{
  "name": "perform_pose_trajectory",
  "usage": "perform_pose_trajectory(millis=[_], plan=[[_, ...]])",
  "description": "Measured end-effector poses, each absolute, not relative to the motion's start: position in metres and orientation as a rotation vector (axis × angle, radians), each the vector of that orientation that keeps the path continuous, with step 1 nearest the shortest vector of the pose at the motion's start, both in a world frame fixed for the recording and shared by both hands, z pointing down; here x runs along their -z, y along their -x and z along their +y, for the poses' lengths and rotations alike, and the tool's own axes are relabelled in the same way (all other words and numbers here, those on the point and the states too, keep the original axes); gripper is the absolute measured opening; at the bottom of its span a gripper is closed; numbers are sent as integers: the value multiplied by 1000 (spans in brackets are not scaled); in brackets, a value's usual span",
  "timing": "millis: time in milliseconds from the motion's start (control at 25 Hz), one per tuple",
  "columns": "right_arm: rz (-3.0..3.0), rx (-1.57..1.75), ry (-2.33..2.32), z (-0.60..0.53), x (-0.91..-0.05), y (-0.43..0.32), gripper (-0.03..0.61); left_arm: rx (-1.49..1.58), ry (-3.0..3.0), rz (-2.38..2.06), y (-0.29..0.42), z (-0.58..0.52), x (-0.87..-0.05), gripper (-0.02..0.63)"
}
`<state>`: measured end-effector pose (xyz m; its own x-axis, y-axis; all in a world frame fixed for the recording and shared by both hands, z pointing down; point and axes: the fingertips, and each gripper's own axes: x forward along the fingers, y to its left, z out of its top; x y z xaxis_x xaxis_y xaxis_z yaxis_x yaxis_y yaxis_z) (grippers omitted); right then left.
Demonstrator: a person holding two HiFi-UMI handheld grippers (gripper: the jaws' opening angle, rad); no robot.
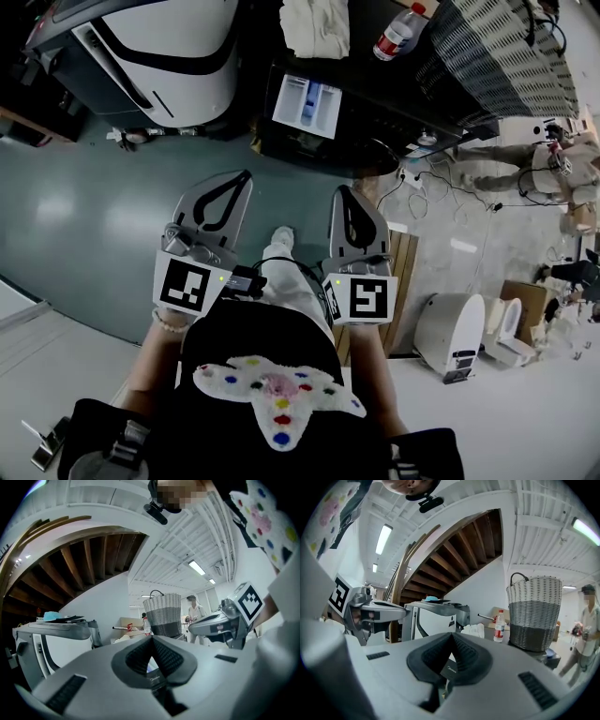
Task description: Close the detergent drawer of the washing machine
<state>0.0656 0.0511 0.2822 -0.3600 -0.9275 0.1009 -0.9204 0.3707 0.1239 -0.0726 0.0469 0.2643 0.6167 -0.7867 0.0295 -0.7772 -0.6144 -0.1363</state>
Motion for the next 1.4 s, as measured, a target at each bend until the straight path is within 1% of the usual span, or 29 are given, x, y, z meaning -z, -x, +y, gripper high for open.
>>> perform_pose_trajectory(millis=[400,760,1400], plan=[[-2517,54,-1614,-7,-282,-92,5,144,2699,1380,44,-5,-260,11],[-2562,45,-1551,-53,-283,-103,5,167,2673,1480,36,-44,-263,11],[-2620,49,-1457,-92,-284,-117,5,174,2607,1589,26,-77,-260,11]])
